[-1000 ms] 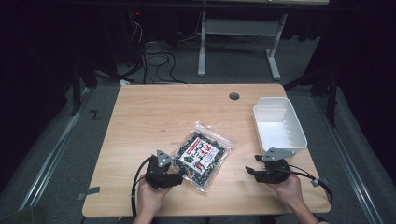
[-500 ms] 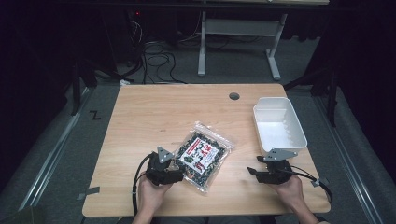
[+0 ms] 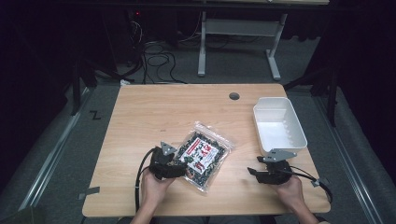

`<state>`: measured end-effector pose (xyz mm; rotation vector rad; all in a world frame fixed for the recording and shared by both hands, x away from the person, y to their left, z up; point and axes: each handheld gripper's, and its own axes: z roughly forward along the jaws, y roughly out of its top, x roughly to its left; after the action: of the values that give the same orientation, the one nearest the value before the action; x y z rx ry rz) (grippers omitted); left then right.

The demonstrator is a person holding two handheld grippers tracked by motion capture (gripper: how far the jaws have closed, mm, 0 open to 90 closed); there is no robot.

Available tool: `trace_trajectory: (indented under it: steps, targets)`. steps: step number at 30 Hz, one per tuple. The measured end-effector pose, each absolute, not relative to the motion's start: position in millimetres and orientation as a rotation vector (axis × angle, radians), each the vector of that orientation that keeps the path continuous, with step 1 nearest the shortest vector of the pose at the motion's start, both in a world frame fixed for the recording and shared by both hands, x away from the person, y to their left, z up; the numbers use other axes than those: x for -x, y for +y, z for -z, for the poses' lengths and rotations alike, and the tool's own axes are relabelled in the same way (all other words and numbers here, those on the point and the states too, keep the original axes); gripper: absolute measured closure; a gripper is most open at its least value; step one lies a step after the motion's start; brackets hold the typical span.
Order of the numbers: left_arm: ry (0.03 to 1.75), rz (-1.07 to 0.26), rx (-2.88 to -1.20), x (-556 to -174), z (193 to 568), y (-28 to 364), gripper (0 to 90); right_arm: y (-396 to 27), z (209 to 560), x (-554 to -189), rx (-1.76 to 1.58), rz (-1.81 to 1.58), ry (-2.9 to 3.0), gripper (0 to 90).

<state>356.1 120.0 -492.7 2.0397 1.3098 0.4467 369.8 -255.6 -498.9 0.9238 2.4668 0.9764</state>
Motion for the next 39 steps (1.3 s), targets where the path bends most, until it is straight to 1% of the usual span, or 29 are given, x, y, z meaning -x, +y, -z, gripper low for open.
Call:
trace_trajectory:
  steps: [7, 13, 16, 25, 39]
  targets:
    - [1.329, -0.433, -2.038, -369, 490, 112, 23.7, -256, 500, -370, -0.926, -0.958, 2.469, 39.5]
    - [1.342, -0.438, -2.078, -379, 496, 101, 21.2, -256, 500, -369, -0.917, -0.952, 2.444, 40.2]
    - [1.35, -0.433, -2.07, -383, 499, 100, 21.1, -257, 501, -369, -0.914, -0.936, 2.432, 40.6]
    - [1.361, -0.419, -2.075, -387, 503, 96, 22.7, -257, 501, -369, -0.917, -0.932, 2.432, 40.6]
    - [1.349, -0.416, -2.131, -387, 515, 97, 21.8, -256, 502, -369, -0.915, -0.926, 2.447, 40.0]
